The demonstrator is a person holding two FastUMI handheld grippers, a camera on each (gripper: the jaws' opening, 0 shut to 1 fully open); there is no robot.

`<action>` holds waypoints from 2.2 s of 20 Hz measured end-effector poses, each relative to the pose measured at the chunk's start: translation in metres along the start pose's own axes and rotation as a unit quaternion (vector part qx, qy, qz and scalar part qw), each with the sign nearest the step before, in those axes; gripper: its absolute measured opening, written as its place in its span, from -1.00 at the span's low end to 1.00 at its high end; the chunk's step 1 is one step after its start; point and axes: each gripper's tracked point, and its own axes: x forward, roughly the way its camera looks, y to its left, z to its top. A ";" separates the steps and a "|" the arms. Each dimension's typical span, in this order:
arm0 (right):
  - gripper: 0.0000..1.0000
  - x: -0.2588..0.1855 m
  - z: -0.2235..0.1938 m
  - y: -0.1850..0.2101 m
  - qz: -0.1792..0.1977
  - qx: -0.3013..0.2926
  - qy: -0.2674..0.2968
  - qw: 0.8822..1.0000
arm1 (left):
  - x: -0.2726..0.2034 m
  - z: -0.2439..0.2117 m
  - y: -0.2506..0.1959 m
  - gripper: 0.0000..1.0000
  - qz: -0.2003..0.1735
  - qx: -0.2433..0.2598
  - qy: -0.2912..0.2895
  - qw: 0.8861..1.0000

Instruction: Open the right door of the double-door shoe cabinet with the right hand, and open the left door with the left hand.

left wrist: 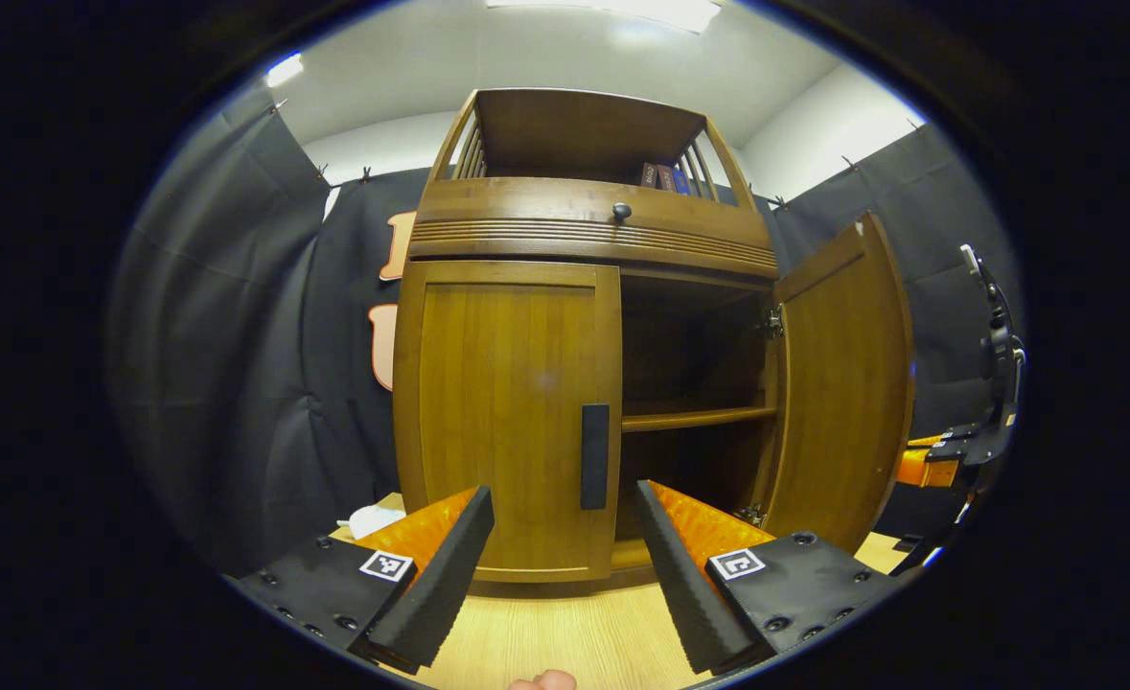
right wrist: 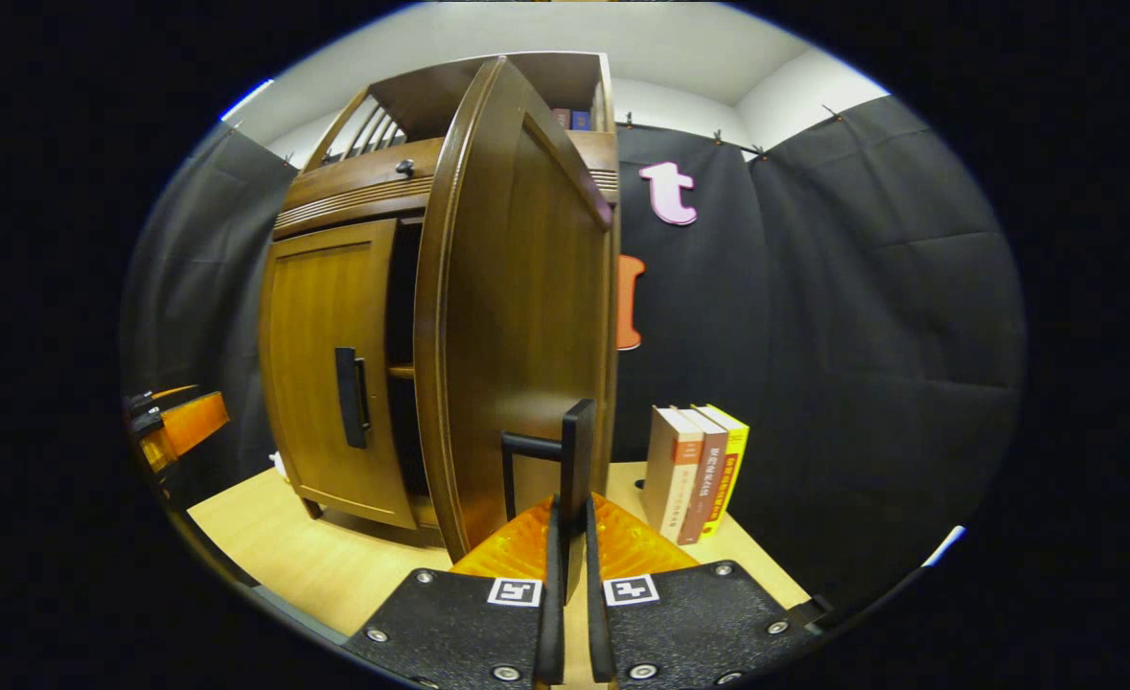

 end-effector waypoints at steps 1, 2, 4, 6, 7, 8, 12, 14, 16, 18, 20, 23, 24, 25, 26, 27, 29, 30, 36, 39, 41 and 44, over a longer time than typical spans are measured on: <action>-0.89 0.000 0.000 -0.012 -0.014 0.002 0.000 1.000 | 0.000 0.000 -0.001 0.94 0.000 0.002 0.000 1.000; -0.94 0.000 -0.001 -0.022 -0.016 0.012 0.000 1.000 | 0.000 -0.001 0.000 0.89 0.001 0.003 0.000 1.000; -1.00 0.003 0.006 -0.024 -0.012 0.034 -0.001 0.999 | 0.000 -0.005 -0.002 0.89 0.001 0.001 0.005 1.000; -1.00 0.001 0.000 -0.026 -0.007 0.032 -0.001 0.999 | 0.001 -0.007 -0.005 0.89 -0.002 -0.005 0.013 1.000; -0.89 0.001 0.000 -0.027 -0.004 0.028 -0.002 1.000 | 0.002 -0.008 -0.007 0.89 -0.003 -0.005 0.014 1.000; -1.00 0.000 0.000 -0.028 0.000 0.027 -0.002 1.000 | 0.003 -0.009 -0.007 0.89 -0.002 -0.003 0.019 1.000; -1.00 -0.001 -0.001 -0.040 0.019 0.033 -0.007 0.999 | 0.010 -0.005 -0.009 0.87 0.006 -0.002 0.016 1.000; -0.91 -0.001 -0.002 -0.047 0.032 0.035 -0.012 0.999 | 0.011 -0.006 -0.013 0.87 0.005 -0.005 0.012 1.000; -1.00 0.002 -0.002 -0.052 0.046 0.036 -0.013 0.998 | 0.010 -0.005 -0.017 0.89 0.008 -0.003 0.009 1.000; -1.00 0.004 -0.004 -0.061 0.061 0.040 -0.012 0.997 | 0.009 -0.003 -0.021 0.87 0.009 -0.008 0.003 1.000; -1.00 0.007 -0.004 -0.070 0.073 0.051 -0.013 0.996 | 0.010 -0.008 -0.027 0.89 0.011 -0.013 0.008 1.000; -1.00 0.009 -0.006 -0.076 0.095 0.046 -0.011 0.994 | 0.008 -0.006 -0.035 0.87 0.016 -0.015 0.004 1.000; -1.00 0.009 -0.006 -0.079 0.104 0.049 -0.009 0.993 | 0.008 -0.005 -0.038 0.89 0.019 -0.014 0.002 1.000; -0.98 0.012 -0.007 -0.082 0.110 0.052 -0.006 0.993 | 0.008 -0.004 -0.039 0.89 0.021 -0.013 -0.001 1.000; -0.96 0.014 -0.006 -0.086 0.112 0.054 -0.008 0.992 | 0.008 -0.002 -0.041 0.87 0.022 -0.012 -0.004 1.000; -0.92 0.015 -0.007 -0.089 0.116 0.056 -0.006 0.992 | 0.008 -0.003 -0.043 0.89 0.022 -0.010 -0.004 1.000; -0.54 0.015 -0.007 -0.096 0.117 0.057 -0.005 0.992 | 0.007 -0.004 -0.048 0.89 0.024 -0.004 -0.004 1.000; -0.31 0.014 -0.008 -0.101 0.117 0.057 -0.002 0.991 | 0.007 -0.006 -0.050 0.89 0.025 -0.002 -0.003 1.000; 0.24 -0.003 -0.020 -0.132 0.116 0.071 0.016 0.991 | 0.011 -0.008 -0.062 0.89 0.027 0.003 -0.001 1.000; 0.30 -0.014 -0.027 -0.143 0.099 0.062 0.020 0.993 | 0.011 -0.011 -0.070 0.89 0.021 0.005 0.001 1.000; 0.29 -0.025 -0.022 -0.143 0.095 0.065 0.008 0.993 | 0.013 -0.013 -0.075 0.89 0.013 0.005 0.004 1.000; 0.41 -0.035 -0.016 -0.141 0.083 0.067 -0.001 0.994 | 0.014 -0.015 -0.081 0.89 0.007 0.007 0.007 1.000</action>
